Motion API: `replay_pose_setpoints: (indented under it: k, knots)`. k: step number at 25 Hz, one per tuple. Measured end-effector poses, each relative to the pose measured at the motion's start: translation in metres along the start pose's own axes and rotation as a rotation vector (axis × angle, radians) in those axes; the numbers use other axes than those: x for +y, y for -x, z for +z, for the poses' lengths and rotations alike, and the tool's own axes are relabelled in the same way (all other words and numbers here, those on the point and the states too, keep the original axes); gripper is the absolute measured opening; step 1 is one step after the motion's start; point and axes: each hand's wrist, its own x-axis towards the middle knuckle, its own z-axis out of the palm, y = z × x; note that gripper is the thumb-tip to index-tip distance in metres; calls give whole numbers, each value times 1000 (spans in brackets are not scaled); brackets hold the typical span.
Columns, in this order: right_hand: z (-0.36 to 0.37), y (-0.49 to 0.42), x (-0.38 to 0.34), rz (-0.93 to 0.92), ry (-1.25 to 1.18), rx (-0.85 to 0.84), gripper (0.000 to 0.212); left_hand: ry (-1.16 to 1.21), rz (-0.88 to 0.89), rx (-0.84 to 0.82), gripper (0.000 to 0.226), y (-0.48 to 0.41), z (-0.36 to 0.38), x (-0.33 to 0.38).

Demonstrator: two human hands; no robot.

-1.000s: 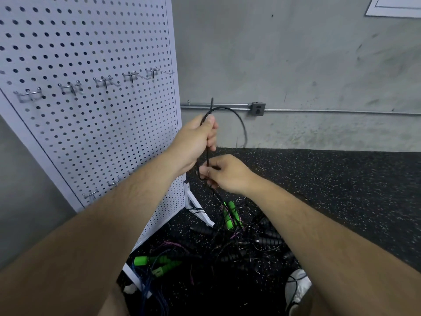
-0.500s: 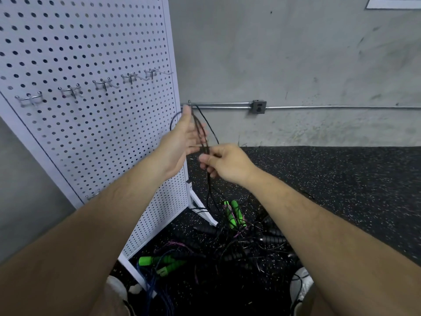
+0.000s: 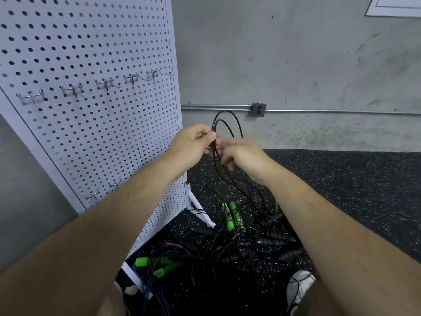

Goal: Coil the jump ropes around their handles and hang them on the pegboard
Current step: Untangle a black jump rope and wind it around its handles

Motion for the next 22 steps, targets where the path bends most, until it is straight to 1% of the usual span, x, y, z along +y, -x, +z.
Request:
replay_pose_setpoints:
  k: [1,2,3,5,6,7,9,10,11,12,13,15,16,17,18,19,20,22]
  knots:
    - [2,4,3,8,110,-39,22,47,24,20,16,-3,0,2]
    - [3,8,4,-9,204,-38,16,76,48,30,17,-5,0,4]
    - [3,9,6,-44,287,3,11,92,69,35,18,-6,0,5]
    - [0,8,4,-118,380,109,12,147,96,31,18,-7,-1,5]
    - [-1,7,3,-128,355,100,10,176,99,25,17,-7,-1,4]
    - [-2,7,2,-121,289,42,8,195,97,25,17,-8,-1,3]
    - [1,7,2,-63,229,-133,27,230,90,55,16,-10,-5,0]
    - [3,8,3,-41,253,-204,31,256,77,88,16,-11,-8,-1]
    - [5,7,7,-36,298,-225,27,280,63,126,15,-13,-12,-2]
    - [5,7,8,-52,348,-208,17,297,52,155,15,-15,-17,-4]
    - [5,5,9,-66,377,-155,12,303,47,170,14,-17,-20,-5]
    - [4,3,8,-64,368,-77,16,315,37,172,13,-16,-22,-6]
    - [4,3,7,-56,345,-101,13,329,34,171,13,-16,-21,-6]
    - [6,4,4,-49,331,-160,10,343,30,177,14,-15,-20,-7]
    - [8,5,2,-47,344,-218,11,356,22,191,14,-15,-18,-6]
    - [12,5,3,-53,367,-237,12,369,12,203,13,-15,-19,-6]
    - [15,6,4,-69,387,-215,8,382,-1,197,13,-15,-21,-6]
    - [17,6,3,-109,362,-91,6,375,-38,115,18,-13,-26,-8]
